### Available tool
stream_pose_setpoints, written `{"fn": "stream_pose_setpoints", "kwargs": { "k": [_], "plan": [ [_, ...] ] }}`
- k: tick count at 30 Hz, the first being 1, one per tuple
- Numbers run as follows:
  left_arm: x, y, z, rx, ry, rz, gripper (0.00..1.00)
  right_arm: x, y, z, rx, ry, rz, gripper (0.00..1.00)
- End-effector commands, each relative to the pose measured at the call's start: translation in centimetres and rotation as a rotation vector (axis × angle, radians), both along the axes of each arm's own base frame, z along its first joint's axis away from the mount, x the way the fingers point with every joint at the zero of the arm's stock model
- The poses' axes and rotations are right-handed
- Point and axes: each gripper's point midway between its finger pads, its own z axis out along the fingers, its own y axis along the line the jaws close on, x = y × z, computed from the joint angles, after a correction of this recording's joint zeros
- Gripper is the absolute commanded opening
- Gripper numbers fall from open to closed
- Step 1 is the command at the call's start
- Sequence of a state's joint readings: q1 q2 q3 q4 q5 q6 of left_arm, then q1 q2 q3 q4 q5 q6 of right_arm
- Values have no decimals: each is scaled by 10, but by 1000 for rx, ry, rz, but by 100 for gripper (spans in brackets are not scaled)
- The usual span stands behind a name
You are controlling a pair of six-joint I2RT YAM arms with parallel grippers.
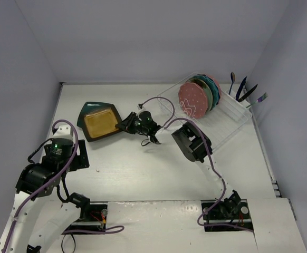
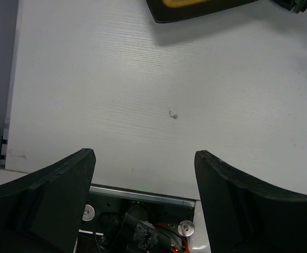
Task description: Load the plates into the dish rack
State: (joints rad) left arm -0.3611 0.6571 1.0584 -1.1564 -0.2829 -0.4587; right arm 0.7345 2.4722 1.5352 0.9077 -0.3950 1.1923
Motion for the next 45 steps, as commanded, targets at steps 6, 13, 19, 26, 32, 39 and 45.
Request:
{"fn": "stream_pose_setpoints", "kwargs": {
  "k": [6,13,19,26,32,39,45],
  "plan": [
    [9,-1,15,-3,-49,10,76,-12,-7,160,154,-304,40,0],
    [18,-3,20,3,-68,3,76,-27,-29,235,22,-533,85,0],
    [24,-6,19,1,-69,-7,76,-27,-67,278,-264,-777,76,0],
    [35,-11,18,-2,-73,-17,76,-4,-159,319,-620,-990,-63,0],
    [48,-18,15,-9,-69,-26,76,20,-258,359,-885,-1135,-206,0],
    [67,-33,8,-40,-54,-41,76,38,-340,379,-1115,-1235,-276,0],
    [81,-40,4,-48,-48,-42,76,53,-389,378,-1209,-1253,-319,0]
  ]
}}
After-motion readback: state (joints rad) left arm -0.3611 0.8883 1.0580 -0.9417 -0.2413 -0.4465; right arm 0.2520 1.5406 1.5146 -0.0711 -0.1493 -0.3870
